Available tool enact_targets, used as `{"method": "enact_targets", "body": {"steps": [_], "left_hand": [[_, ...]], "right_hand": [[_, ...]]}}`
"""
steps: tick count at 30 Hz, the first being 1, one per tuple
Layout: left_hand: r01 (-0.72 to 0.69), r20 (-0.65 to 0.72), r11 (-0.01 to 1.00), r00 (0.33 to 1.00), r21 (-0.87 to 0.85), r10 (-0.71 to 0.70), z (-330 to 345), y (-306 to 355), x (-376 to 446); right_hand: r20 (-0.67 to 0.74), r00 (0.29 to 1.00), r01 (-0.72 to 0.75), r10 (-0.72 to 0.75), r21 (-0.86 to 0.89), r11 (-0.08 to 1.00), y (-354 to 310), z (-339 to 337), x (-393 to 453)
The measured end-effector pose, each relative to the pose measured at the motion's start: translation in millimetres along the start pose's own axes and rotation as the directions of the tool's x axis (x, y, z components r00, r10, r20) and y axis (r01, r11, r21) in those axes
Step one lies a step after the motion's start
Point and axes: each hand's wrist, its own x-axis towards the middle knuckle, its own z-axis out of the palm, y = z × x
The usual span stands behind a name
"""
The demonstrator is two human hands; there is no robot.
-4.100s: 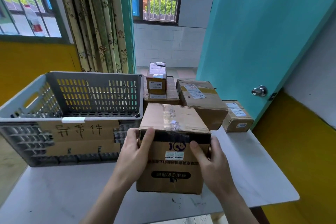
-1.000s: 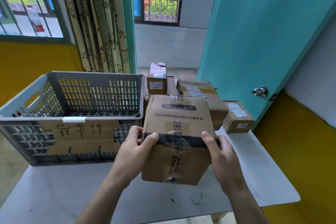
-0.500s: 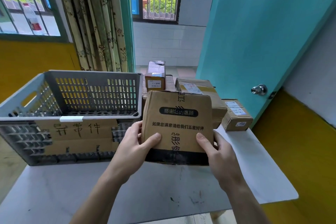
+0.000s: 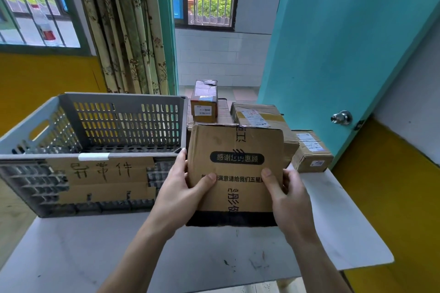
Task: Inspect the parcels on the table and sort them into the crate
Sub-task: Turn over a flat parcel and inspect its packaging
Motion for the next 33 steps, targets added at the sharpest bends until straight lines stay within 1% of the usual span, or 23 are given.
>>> {"method": "enact_targets", "body": {"steps": [3, 5, 9, 12, 14, 17, 19, 21, 23, 27, 29, 31, 33], "left_hand": [[0.001, -0.053, 0.997, 0.999, 0.078, 0.003, 1, 2, 4], [-0.027, -0.067, 0.993, 0.997, 0.115, 0.035, 3, 1, 1], [-0.085, -0.066, 0.985, 0.993, 0.152, 0.096, 6, -3, -5], [-0.102, -0.066, 0.986, 0.992, 0.129, 0.112, 5, -7, -5], [-0.065, -0.068, 0.994, 0.995, 0.092, 0.071, 3, -5, -5], [0.04, -0.095, 0.999, 0.995, 0.018, -0.038, 4, 5, -7], [0.046, -0.118, 0.998, 0.992, 0.047, -0.04, 5, 7, -8], [0.017, -0.13, 0.997, 0.991, 0.08, -0.007, 5, 5, -10], [0.002, -0.137, 0.996, 0.99, 0.09, 0.01, 5, 2, -12], [-0.008, -0.142, 0.995, 0.99, 0.095, 0.022, 7, 3, -18], [0.014, -0.143, 0.997, 0.99, 0.079, -0.003, 6, 6, -21], [0.066, -0.144, 0.997, 0.988, 0.05, -0.058, 3, 13, -21], [0.119, -0.189, 0.992, 0.976, 0.029, -0.112, 0, 17, -17]], "right_hand": [[0.03, 0.999, 0.018, -0.018, 0.008, 1.0, 0, 0, 2], [0.062, 0.998, 0.033, -0.031, -0.03, 0.999, -3, 0, 5], [0.032, 0.997, 0.07, -0.067, -0.141, 0.988, 0, -5, 9], [0.003, 0.994, 0.107, -0.108, -0.143, 0.984, 6, -6, 6], [0.008, 0.991, 0.133, -0.133, -0.121, 0.984, 9, -4, 3], [0.039, 0.988, 0.151, -0.149, -0.063, 0.987, 10, -2, 0], [0.065, 0.99, 0.126, -0.124, -0.028, 0.992, 4, -1, -3], [0.072, 0.993, 0.096, -0.092, -0.047, 0.994, -3, -3, -1], [0.047, 0.995, 0.092, -0.088, -0.098, 0.991, -9, -4, 0], [-0.015, 0.991, 0.128, -0.132, -0.179, 0.976, -8, -8, 1], [-0.009, 0.99, 0.14, -0.144, -0.183, 0.973, -6, -7, -1], [0.006, 0.99, 0.142, -0.142, -0.166, 0.976, -6, -5, -5], [0.022, 0.995, 0.104, -0.102, -0.101, 0.989, -9, -2, -9]]}}
